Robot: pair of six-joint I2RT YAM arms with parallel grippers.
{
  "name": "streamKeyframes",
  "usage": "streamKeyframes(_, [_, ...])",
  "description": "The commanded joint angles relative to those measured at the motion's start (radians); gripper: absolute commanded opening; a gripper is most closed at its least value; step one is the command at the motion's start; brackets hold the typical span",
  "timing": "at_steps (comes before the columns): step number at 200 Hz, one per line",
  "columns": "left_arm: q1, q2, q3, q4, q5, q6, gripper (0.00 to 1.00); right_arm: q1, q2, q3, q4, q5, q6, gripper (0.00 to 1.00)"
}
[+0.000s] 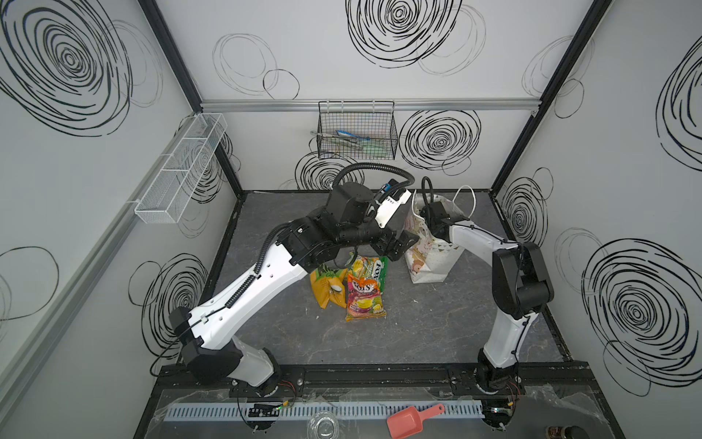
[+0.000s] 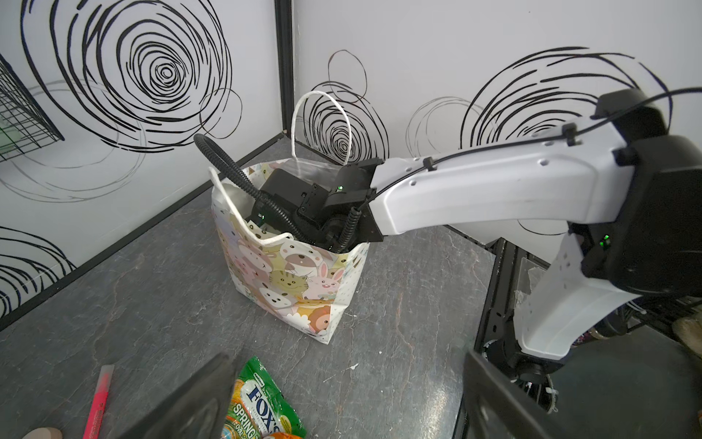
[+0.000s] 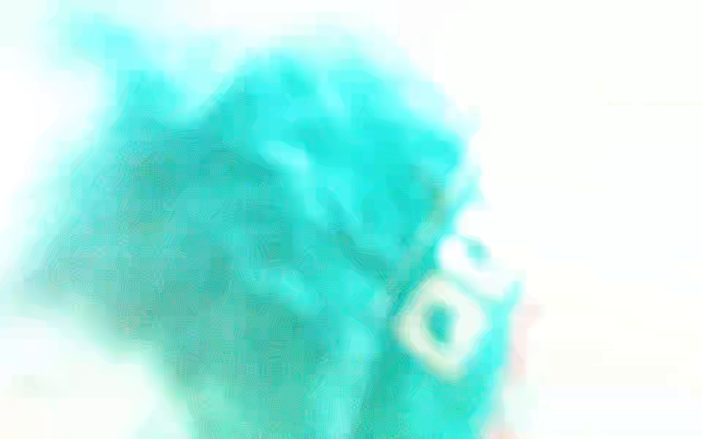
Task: Take the snacks out of the paper bag
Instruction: Pick up the snack from the paper bag.
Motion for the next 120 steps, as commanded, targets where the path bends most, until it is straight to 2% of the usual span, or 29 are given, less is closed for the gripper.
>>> streamKeyframes(1, [-0.005,-0.028,-0.008,0.042,-0.01,0.009,0.96,0.003,-0.071,0.031,-0.111,-0.02,0.025,0.06])
streamKeyframes(19, [-0.005,-0.028,-0.011,0.042,-0.007,0.01,0.96,0.003,-0.102,0.053,-0.117,-0.015,0.027,0.03])
streamKeyframes(120, [-0.007,-0.033,-0.025,0.047,-0.007,0.019,0.96,0.002,-0.152,0.107,-0.129,0.017,0.041,0.03])
